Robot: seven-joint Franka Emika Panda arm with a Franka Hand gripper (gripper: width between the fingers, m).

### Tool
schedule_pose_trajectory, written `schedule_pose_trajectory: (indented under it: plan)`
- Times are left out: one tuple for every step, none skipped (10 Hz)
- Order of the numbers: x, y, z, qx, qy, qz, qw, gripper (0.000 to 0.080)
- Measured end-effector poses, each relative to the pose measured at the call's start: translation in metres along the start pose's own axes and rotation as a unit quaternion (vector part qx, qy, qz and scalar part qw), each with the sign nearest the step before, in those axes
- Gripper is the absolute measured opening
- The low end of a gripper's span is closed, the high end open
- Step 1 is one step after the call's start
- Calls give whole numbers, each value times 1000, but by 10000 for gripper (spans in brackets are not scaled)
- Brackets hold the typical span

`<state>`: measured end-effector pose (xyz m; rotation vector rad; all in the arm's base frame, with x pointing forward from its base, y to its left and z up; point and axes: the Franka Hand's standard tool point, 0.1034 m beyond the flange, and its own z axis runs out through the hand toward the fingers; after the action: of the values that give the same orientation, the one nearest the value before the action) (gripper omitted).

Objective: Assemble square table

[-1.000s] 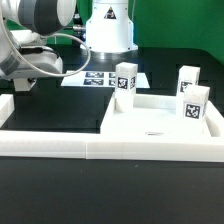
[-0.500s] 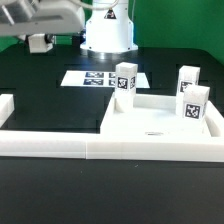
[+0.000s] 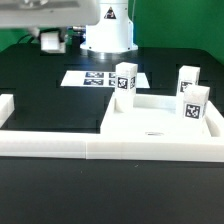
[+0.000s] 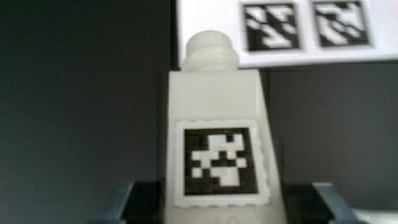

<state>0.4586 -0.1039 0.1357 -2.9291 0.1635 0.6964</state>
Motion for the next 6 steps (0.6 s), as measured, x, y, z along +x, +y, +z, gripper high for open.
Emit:
schedule_pose_trajectory:
  plan:
    - [8, -16, -16, 2, 21, 11, 1000, 290]
    - [22, -34, -37, 8, 54, 32, 998, 290]
    - [34, -49, -60, -1, 98, 32, 995, 290]
    - [37, -58, -71, -15, 133, 19, 991, 290]
    - [39, -57, -68, -13, 162, 18, 987, 290]
    - [43, -56, -70, -15, 203, 17, 979, 290]
